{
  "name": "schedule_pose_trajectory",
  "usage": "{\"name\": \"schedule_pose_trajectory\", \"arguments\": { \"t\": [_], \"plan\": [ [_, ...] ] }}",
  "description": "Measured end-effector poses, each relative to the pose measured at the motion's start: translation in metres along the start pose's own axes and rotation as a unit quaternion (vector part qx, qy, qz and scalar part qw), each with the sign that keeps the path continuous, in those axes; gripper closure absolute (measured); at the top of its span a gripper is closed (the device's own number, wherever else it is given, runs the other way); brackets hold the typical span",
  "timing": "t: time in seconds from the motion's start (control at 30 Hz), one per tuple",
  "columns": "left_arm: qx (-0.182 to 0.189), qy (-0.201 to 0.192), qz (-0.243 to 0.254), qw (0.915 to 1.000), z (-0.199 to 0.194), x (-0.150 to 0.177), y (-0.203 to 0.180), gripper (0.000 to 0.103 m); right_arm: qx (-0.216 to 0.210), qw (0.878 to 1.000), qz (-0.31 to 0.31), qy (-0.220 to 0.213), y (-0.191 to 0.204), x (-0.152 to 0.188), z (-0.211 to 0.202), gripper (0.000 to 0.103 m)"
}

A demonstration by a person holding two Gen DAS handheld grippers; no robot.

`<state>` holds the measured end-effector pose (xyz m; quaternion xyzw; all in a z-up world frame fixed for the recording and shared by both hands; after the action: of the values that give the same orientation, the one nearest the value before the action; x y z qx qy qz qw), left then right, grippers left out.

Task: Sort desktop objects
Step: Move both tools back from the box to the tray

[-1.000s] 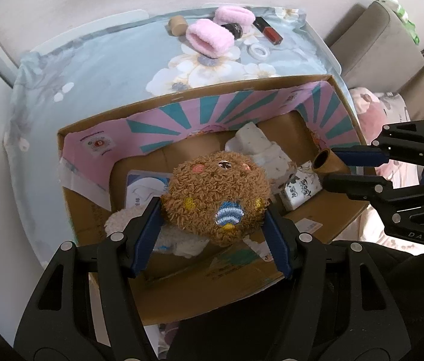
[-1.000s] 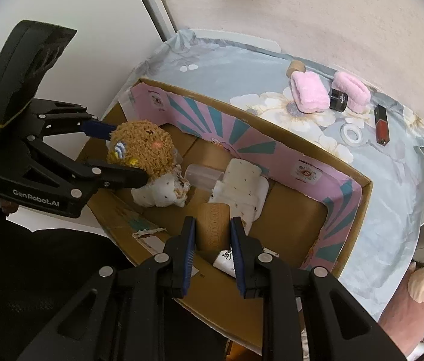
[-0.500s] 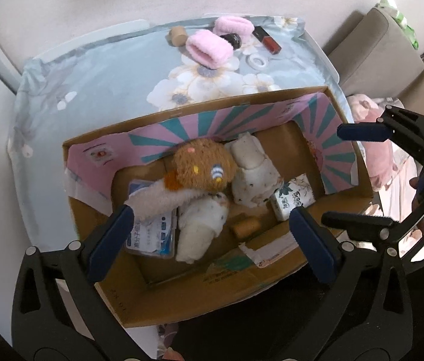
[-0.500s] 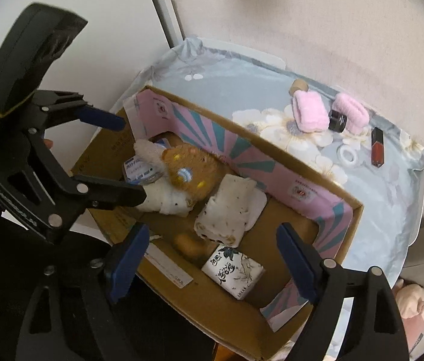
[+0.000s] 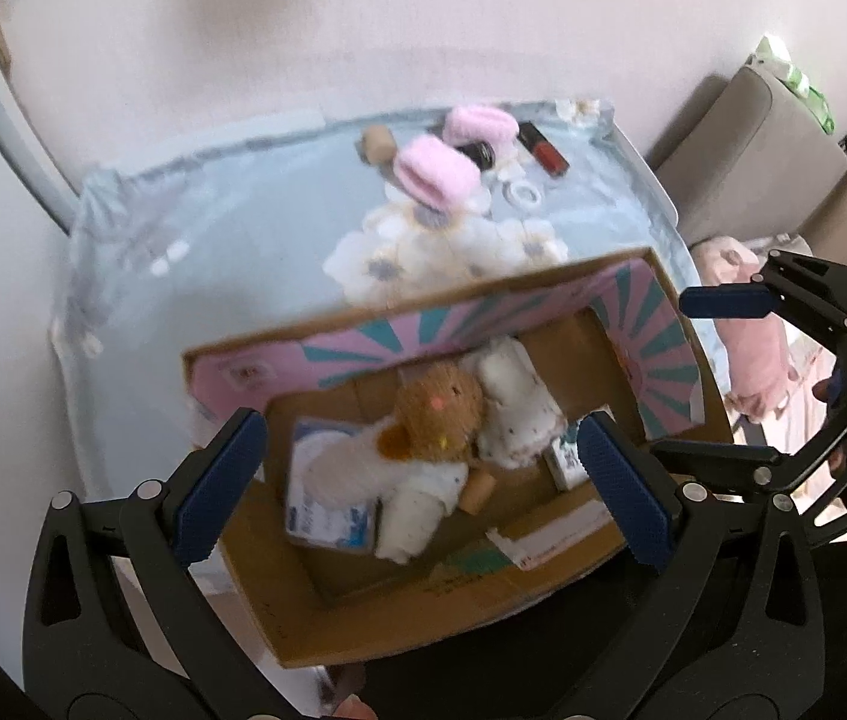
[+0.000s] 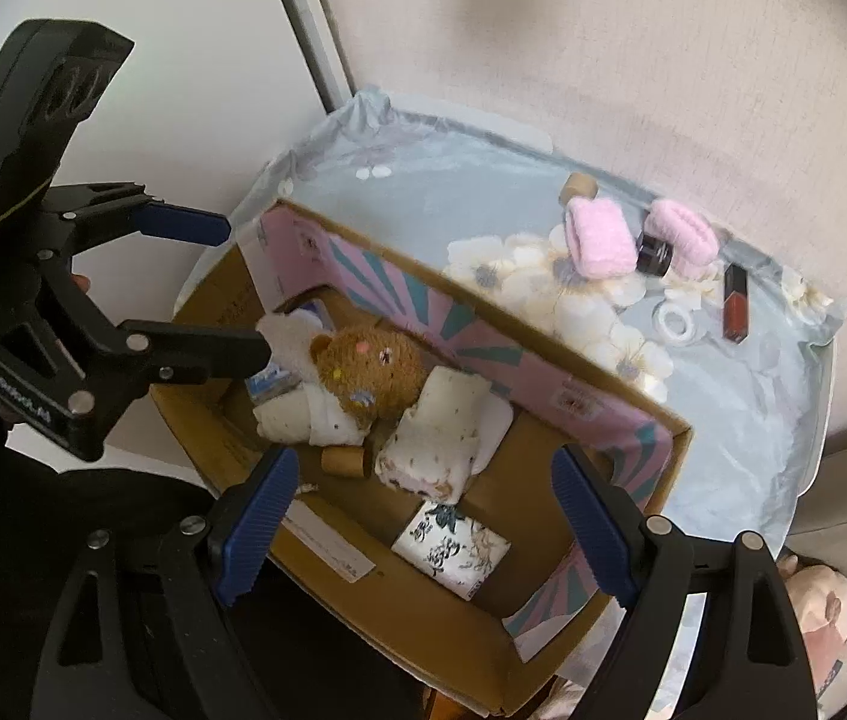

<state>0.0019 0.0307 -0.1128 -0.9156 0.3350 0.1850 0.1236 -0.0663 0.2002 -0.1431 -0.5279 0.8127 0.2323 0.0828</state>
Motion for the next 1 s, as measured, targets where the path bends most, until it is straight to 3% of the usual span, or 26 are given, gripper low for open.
{"name": "schedule_pose_trajectory", "arguments": {
  "t": [0.1,0.23,0.33,0.47,0.6,0.83,1.0],
  "plan": [
    [-0.011,-0.018,0.016,0.9996,-0.007,-0.006,-0.006,0.0,0.011,1.0,0.009,-0.008,-0.003,-0.003,-0.005,0.019],
    [0.004,-0.03,0.03,0.9991,-0.013,-0.011,-0.016,0.0,0.049,0.999,0.014,-0.018,-0.007,-0.004,-0.009,0.019],
    [0.002,-0.029,0.014,0.9995,-0.017,-0.014,-0.014,0.0,0.047,0.998,0.031,-0.018,-0.014,-0.005,-0.009,0.019],
    [-0.039,-0.031,0.024,0.9985,-0.019,-0.021,-0.015,0.0,0.038,0.997,0.053,-0.032,-0.022,-0.003,-0.017,0.019],
    [-0.024,-0.018,0.034,0.999,-0.009,-0.035,-0.013,0.0,0.033,0.994,0.094,-0.046,-0.042,0.002,-0.02,0.019],
    [-0.005,-0.028,0.066,0.9974,0.009,-0.084,-0.006,0.0,0.058,0.986,0.134,-0.08,-0.088,-0.007,-0.039,0.019],
    [0.0,-0.016,0.125,0.9921,0.042,-0.132,-0.012,0.0,0.077,0.983,0.136,-0.092,-0.122,-0.03,-0.048,0.019]
  ]
}}
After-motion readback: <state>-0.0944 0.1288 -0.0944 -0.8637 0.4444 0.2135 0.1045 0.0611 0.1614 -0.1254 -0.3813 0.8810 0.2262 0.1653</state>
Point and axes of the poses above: each gripper's, at about its wrist camera, not at the fingertips, and z roughly the way its jaws point, y to its left, x to its underside, the point moved 1 cm from there along z, roughly the way its jaws point, and after that the axes turned 9 degrees about z, right-handed, at the moved point
